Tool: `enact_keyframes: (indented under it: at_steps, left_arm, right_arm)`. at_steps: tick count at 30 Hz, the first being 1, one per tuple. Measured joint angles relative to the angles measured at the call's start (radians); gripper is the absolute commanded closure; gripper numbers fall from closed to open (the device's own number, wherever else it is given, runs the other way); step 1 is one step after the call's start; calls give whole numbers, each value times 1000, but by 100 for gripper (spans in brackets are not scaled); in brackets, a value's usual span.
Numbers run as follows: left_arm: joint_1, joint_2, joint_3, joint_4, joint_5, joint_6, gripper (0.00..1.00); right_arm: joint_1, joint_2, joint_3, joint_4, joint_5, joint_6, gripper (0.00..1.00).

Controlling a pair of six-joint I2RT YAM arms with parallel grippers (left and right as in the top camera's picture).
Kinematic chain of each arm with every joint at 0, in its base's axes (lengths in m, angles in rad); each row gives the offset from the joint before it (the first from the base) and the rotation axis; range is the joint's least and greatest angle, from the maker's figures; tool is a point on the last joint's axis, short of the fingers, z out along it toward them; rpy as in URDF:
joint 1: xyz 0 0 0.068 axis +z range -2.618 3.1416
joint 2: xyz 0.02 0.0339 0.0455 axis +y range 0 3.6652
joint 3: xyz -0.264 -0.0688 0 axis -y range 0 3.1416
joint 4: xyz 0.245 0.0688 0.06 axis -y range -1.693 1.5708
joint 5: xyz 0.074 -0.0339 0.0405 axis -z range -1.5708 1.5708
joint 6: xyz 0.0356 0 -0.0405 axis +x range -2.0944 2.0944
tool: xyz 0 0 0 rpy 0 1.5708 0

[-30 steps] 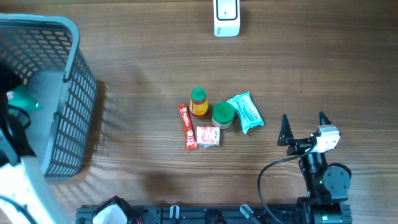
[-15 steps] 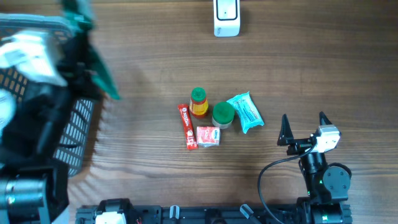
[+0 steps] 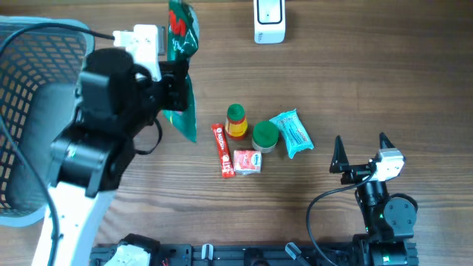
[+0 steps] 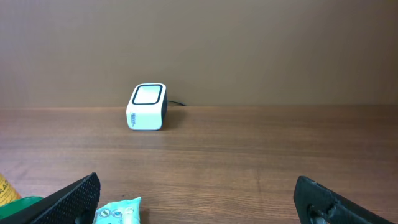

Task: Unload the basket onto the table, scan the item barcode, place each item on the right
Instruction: 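Carry the 3M gloves pack with the left gripper and lay it left of the bottle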

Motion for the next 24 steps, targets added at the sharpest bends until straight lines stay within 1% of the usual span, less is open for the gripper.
enact_keyframes:
  at_steps: [6,12,14,19,24]
  left_arm:
    - [-3,130,-1,-165,-117,-224,96]
    - [-3,240,-34,-169,-144,-478,96]
    - [-9,312,-50,-168,-148,-550,96]
    - [-45,451,-53,-151,-151,-626,96]
    - [-90,562,-55,-145,-151,-641,96]
  right_arm:
    - [0,0,0,0,0,0,0]
    - [0,0,0,0,0,0,0]
    - [0,0,0,0,0,0,0]
    - [0,0,0,0,0,0,0]
    - [0,0,0,0,0,0,0]
